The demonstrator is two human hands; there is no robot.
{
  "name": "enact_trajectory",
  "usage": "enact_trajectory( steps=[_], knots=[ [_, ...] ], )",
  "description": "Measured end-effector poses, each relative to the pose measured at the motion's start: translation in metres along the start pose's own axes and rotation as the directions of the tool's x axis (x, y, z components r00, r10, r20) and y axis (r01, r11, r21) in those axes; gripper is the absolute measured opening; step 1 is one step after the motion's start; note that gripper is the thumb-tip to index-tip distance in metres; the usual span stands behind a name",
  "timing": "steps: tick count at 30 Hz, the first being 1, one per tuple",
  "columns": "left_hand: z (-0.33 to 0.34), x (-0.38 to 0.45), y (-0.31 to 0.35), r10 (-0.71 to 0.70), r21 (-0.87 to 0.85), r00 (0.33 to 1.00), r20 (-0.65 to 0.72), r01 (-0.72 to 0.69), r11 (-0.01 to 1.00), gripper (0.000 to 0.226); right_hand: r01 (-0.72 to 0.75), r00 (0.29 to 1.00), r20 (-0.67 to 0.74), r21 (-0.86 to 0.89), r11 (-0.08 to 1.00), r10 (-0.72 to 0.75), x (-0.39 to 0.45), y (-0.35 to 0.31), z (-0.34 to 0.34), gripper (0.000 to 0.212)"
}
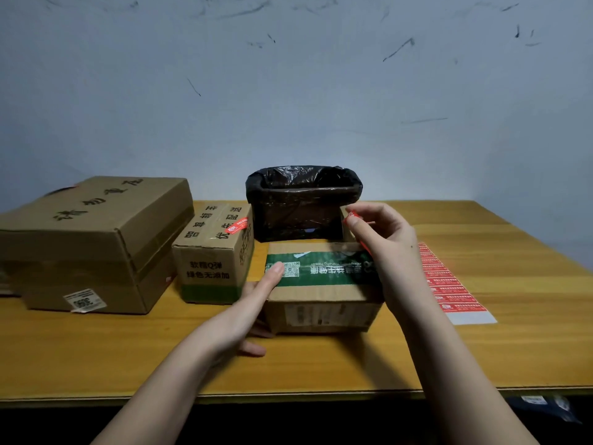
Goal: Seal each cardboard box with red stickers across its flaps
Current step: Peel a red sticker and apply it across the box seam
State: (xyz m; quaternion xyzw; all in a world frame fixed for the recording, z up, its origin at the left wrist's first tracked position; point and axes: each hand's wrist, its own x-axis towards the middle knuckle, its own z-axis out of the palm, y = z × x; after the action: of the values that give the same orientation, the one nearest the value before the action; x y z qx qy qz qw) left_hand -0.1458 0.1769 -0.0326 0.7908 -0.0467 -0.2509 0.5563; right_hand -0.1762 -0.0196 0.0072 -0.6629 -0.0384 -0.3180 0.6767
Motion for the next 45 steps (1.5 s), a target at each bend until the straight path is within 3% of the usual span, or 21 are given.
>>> enact_trajectory(
  steps=[8, 23, 33, 35, 36, 38, 39, 42, 45],
  knots=[
    [-0.019, 0.003, 0.007, -0.058, 0.232, 0.998, 0.02, 0.052, 0.971, 0.1, -0.082, 0.996, -0.042, 0.042, 0.996, 0.083, 0.003, 0.013, 0.005, 0.013],
    [-0.021, 0.012, 0.024, -0.062, 0.372, 0.996, 0.066, 0.033, 0.928, 0.095, -0.153, 0.984, -0.074, 0.088, 0.984, 0.16, 0.011, 0.02, 0.001, 0.015],
    [-0.023, 0.005, 0.033, -0.081, 0.432, 0.995, 0.056, 0.049, 0.901, 0.1, -0.193, 0.98, 0.052, -0.019, 0.981, 0.194, 0.015, 0.017, -0.002, 0.011],
    [-0.021, -0.003, 0.039, -0.011, 0.541, 1.0, -0.022, 0.021, 0.841, 0.099, -0.178, 0.982, 0.056, -0.041, 0.983, 0.18, 0.016, 0.017, -0.001, 0.012],
    [-0.02, -0.007, 0.043, 0.06, 0.645, 0.994, -0.095, 0.016, 0.764, 0.098, -0.174, 0.983, 0.056, -0.043, 0.984, 0.177, 0.017, 0.017, -0.002, 0.011],
    [-0.016, -0.015, 0.05, 0.295, 0.83, 0.931, -0.216, 0.016, 0.557, 0.086, -0.17, 0.984, 0.055, -0.038, 0.985, 0.172, 0.018, 0.017, -0.002, 0.011],
    [-0.012, -0.019, 0.056, 0.428, 0.864, 0.874, -0.23, -0.02, 0.503, 0.075, -0.167, 0.984, 0.055, -0.04, 0.985, 0.169, 0.018, 0.016, -0.002, 0.011],
    [-0.003, -0.016, 0.075, 0.647, 0.781, 0.746, -0.156, -0.308, 0.544, 0.036, -0.156, 0.985, 0.071, -0.033, 0.987, 0.158, 0.02, 0.014, 0.002, 0.016],
    [0.001, 0.008, 0.086, 0.684, 0.609, 0.721, -0.115, -0.493, 0.622, 0.013, -0.16, 0.98, 0.118, 0.004, 0.987, 0.159, 0.022, 0.009, 0.005, 0.026]
  ],
)
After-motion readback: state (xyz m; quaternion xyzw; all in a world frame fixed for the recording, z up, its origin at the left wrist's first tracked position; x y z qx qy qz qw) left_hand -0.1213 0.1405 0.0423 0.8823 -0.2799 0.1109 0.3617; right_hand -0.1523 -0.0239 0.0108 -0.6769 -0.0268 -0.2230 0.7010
